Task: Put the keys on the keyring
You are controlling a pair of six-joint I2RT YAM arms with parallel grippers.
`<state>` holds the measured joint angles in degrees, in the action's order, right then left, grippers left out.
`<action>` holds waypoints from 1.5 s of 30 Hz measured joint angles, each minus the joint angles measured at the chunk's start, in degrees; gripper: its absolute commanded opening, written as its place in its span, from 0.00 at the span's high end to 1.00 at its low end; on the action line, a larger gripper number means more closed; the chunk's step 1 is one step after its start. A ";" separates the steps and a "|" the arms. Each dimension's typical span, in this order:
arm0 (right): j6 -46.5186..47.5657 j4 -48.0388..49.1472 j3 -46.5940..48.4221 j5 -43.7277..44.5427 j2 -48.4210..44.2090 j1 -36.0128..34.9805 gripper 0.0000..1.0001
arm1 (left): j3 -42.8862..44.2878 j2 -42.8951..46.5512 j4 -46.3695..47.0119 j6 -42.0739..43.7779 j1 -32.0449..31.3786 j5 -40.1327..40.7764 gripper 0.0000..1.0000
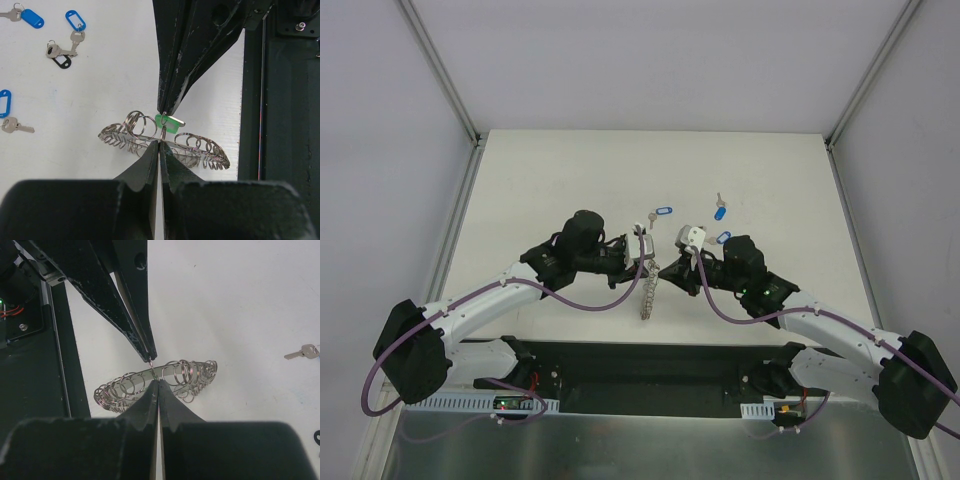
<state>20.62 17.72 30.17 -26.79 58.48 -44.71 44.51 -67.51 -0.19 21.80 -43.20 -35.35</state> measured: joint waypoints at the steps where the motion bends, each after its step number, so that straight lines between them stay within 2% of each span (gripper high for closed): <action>1: -0.04 0.04 0.00 -0.09 0.00 0.00 0.99 | 0.00 0.00 0.00 0.00 0.00 0.00 1.00; 45: -0.74 0.11 -0.09 -1.70 -0.28 0.66 0.99 | 0.00 0.00 0.00 0.00 0.00 0.02 1.00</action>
<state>19.88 17.82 30.09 -28.49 58.19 -44.05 44.51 -67.51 -0.19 21.80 -43.20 -35.33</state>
